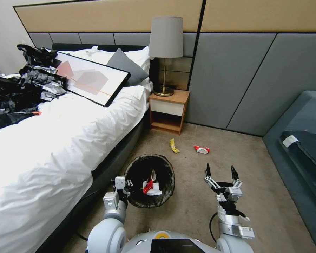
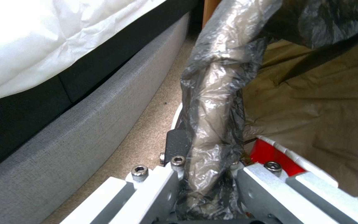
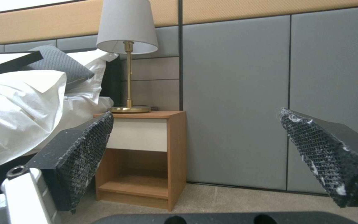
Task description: Pick up the trash bin, then pick up the garbage from the floor and place it into the trash bin.
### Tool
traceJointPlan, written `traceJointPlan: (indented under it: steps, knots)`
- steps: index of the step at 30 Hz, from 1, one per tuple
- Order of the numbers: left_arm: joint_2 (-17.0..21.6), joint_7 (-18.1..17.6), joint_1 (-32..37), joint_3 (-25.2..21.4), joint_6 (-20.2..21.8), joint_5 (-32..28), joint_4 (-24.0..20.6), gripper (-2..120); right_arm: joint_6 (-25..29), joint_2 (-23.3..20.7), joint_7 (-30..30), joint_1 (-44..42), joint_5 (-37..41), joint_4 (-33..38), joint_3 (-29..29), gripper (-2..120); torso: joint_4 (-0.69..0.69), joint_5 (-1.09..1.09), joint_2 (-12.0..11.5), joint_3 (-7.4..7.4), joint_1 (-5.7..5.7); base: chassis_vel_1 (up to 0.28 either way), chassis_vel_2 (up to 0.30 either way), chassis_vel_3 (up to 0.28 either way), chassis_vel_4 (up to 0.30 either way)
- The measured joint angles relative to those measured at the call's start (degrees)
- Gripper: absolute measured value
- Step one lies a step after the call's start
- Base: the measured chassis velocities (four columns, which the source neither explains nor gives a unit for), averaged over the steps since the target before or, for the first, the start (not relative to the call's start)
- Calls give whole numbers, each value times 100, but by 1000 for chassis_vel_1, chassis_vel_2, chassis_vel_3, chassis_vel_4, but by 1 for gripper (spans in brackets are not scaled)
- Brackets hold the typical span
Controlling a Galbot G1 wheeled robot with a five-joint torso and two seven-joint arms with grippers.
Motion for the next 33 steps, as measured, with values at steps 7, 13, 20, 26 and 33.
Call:
traceJointPlan:
  steps: [7,13,20,26,33]
  knots:
    - [-16,110,6,-14,1,145,-2,0,26,-3,-47,30,-9,-42,28,100,0,0,0,0,0,0,0,0,0]
    - [-21,112,8,-14,18,156,-2,0,38,-5,-56,63,-12,-64,35,100,0,0,0,0,0,0,0,0,0]
    - [-25,110,3,-15,41,155,-2,0,41,-8,-59,85,-12,-76,57,100,-1,0,0,0,0,-44,-41,-40,-42]
    - [-29,104,-1,-9,44,149,-2,0,49,-9,-89,90,-19,-87,66,100,-1,0,0,0,0,-29,-18,-22,-22]
    - [-29,100,-4,-11,30,135,-2,0,57,-9,-117,120,-27,-93,63,100,-1,0,0,0,0,-17,-18,-23,-24]
